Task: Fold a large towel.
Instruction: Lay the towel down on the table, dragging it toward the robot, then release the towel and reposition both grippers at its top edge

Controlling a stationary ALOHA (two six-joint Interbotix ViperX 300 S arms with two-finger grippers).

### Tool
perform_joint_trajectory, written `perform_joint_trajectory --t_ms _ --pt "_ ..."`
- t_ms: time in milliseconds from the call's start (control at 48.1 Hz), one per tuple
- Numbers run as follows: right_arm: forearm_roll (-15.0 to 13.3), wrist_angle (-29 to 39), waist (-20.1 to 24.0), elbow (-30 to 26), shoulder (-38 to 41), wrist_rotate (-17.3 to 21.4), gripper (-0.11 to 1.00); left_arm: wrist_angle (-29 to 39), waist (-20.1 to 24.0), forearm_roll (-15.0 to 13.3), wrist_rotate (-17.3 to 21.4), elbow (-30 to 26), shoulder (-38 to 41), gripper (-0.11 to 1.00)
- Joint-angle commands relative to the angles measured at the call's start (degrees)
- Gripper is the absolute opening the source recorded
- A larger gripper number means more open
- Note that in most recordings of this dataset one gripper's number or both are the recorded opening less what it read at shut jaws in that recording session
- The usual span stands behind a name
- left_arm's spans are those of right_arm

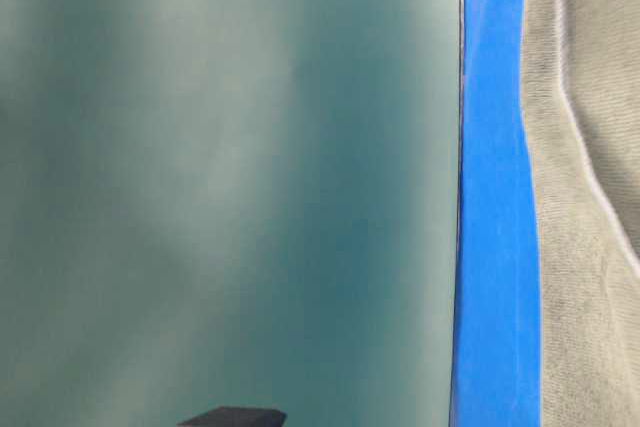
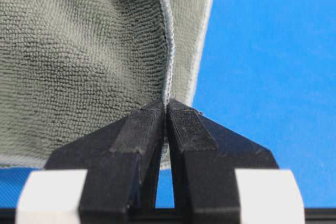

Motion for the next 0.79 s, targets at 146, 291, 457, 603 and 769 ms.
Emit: perform_joint_trajectory --t_ms 146,291,457,603,769 --pt "2.7 -0.9 3.9 0.0 -1.4 0.4 0.01 0.5 -1.2 0.0 -3.2 0.7 -2.0 0.01" --pt "2.5 -0.6 3.9 0.4 -0.2 1.1 0.02 0.2 -1.3 0.0 -3.6 1.1 -2.1 0.02" --pt "2.7 0.4 4.0 1.1 2.3 2.9 0.09 0.3 -1.6 0.1 -3.5 1.1 -2.1 0.31" --pt "2.6 4.0 6.1 0.9 2.9 4.7 0.53 1.0 -2.5 0.1 -3.6 1.1 -2.6 0.69" --pt "1.9 5.0 6.9 0.8 0.3 6.9 0.6 1.8 -3.3 0.2 -3.2 1.1 -4.7 0.68"
